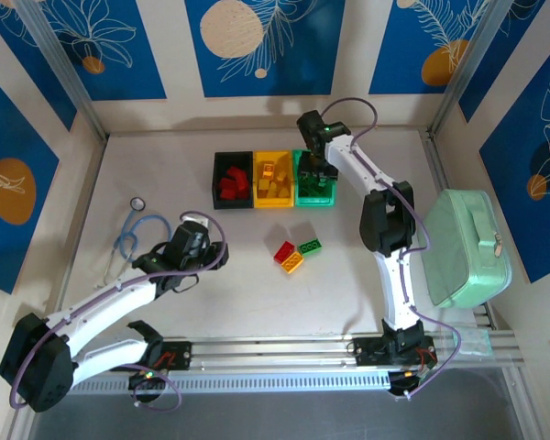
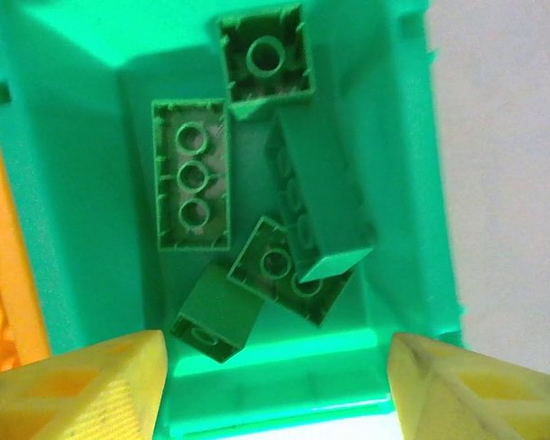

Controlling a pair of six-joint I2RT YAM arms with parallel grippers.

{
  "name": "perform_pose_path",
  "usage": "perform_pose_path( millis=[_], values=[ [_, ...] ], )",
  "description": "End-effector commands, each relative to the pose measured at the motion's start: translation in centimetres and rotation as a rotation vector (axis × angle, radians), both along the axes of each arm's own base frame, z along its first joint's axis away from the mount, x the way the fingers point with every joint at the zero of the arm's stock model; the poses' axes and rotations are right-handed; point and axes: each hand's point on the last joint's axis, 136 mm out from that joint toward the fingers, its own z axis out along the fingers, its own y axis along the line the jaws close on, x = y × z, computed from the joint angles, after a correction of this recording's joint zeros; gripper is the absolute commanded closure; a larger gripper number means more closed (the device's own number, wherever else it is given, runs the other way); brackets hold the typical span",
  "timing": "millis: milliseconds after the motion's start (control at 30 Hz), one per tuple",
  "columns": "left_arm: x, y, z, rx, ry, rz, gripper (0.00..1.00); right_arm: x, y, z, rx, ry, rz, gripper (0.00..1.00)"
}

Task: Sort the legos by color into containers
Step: Place the lego in the container, then move the lego to the center of the table.

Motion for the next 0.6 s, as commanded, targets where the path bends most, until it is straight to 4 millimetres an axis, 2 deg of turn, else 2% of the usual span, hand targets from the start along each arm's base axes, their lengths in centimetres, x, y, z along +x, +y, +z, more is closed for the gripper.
perform_pose_path(
  millis=[0,233,567],
  values=[
    [0.2,-1.0,0.8,-0.016,-0.007,-0.031,0.44,-1.3,0.8,2.3,0.011,-0.034,0.019,0.34],
    [0.5,-2.3,0.5,-0.029,-0.004,-0.064,0.42,-4.2,3.5,4.9,0.008,-0.097,0.102,0.33],
    [1.4,-5.3,0.0,-0.049,0.009,-0.128,0.41,-10.3,8.4,5.3,-0.011,-0.149,0.281,0.31]
  ],
)
